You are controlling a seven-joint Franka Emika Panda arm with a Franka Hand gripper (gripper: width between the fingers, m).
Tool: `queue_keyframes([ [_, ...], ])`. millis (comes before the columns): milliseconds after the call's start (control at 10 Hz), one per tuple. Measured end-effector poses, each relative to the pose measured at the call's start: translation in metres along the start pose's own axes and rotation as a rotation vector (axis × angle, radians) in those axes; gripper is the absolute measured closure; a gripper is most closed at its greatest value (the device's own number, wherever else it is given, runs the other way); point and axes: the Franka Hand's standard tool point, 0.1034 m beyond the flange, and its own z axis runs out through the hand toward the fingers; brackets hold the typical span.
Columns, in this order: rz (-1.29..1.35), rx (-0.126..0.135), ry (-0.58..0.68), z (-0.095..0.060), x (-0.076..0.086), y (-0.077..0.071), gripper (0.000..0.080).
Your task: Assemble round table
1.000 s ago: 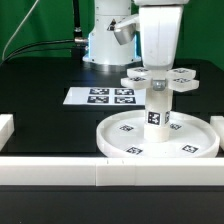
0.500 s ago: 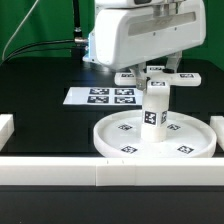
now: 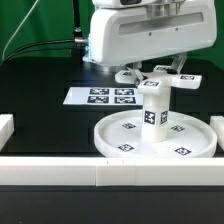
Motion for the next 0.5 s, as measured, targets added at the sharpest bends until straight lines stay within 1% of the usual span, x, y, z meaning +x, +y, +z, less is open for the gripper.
queue_keyframes([
  [200, 0.26, 0.018, 0.016, 0.0003, 0.0018, -0.0025, 0.0349],
  [500, 0.564, 0.02, 0.029, 0.0006, 0.003, -0.0036, 0.0349],
])
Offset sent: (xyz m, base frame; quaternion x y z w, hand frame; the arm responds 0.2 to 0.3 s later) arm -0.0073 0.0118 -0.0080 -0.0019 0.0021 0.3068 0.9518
